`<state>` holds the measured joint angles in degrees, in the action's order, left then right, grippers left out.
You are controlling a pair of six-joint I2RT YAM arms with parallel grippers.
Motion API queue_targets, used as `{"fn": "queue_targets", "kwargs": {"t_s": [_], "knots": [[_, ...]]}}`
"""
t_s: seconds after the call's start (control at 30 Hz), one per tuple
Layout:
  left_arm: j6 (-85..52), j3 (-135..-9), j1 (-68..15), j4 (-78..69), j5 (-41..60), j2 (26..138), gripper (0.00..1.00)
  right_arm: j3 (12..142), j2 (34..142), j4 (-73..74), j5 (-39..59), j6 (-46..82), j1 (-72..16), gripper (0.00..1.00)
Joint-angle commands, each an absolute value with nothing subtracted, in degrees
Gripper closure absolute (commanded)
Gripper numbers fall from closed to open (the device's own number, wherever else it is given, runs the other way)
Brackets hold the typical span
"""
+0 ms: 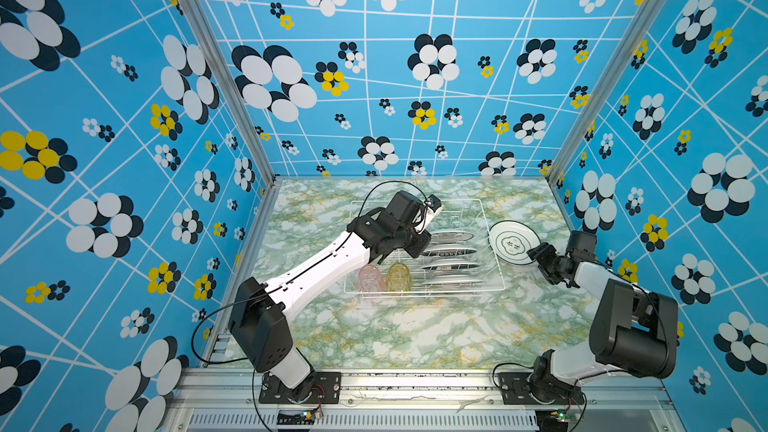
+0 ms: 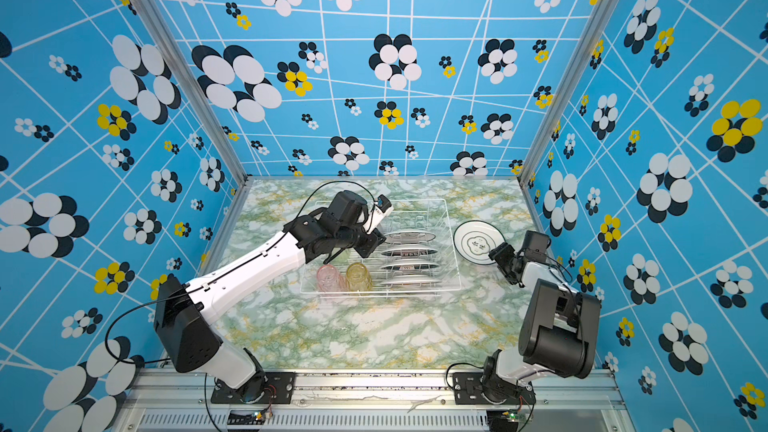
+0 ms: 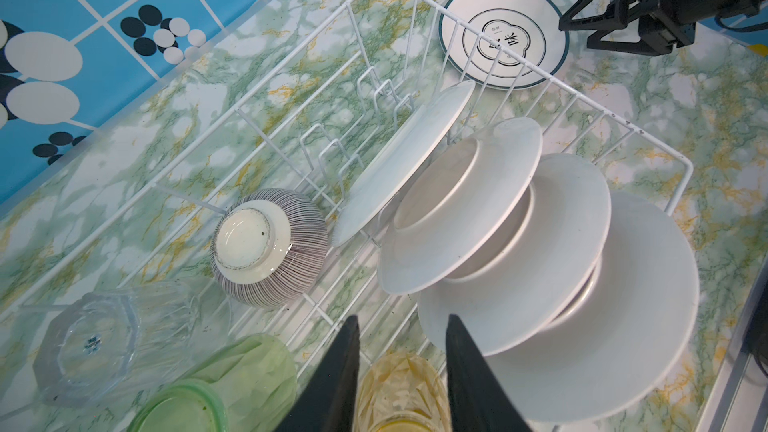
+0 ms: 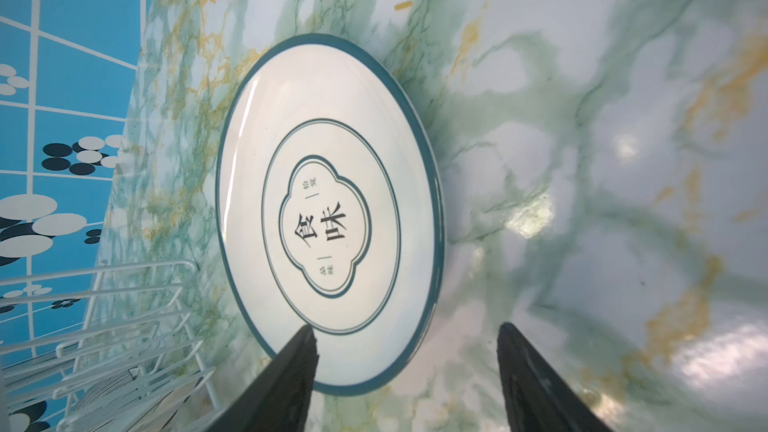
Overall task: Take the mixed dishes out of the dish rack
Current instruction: 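Open and withdraw right gripper while left gripper reaches into the rack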
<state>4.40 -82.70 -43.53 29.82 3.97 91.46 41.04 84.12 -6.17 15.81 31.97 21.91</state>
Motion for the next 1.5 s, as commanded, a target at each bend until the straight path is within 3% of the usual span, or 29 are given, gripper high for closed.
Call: {"fn": "queue_targets", "kwargs": {"t_s": [0.0, 0.23, 0.43, 0.9, 1.47], "knots": [[5.6, -84.5, -43.8, 30.8, 2.9, 91.9, 0.64, 40.5, 77.9, -13.0, 11.6, 28.4, 22.8, 0.28], [7.8, -88.6, -43.9, 33.3, 4.5, 94.5, 0.63, 42.7, 62.5, -20.9, 15.8, 22.9, 22.8, 0.28], [12.1, -93.9, -45.5, 36.1, 5.2, 98.3, 0.63, 45.9, 57.7, -26.4, 21.3, 20.5, 20.4, 0.28], [24.0, -108.9, -47.6, 43.0, -2.3, 111.8, 0.59, 49.0, 55.0, -27.0, 22.3, 20.7, 15.5, 0.28], [28.6, -121.6, -47.5, 50.9, -3.5, 123.8, 0.64, 48.2, 56.4, -24.1, 22.6, 21.2, 15.6, 0.28]]}}
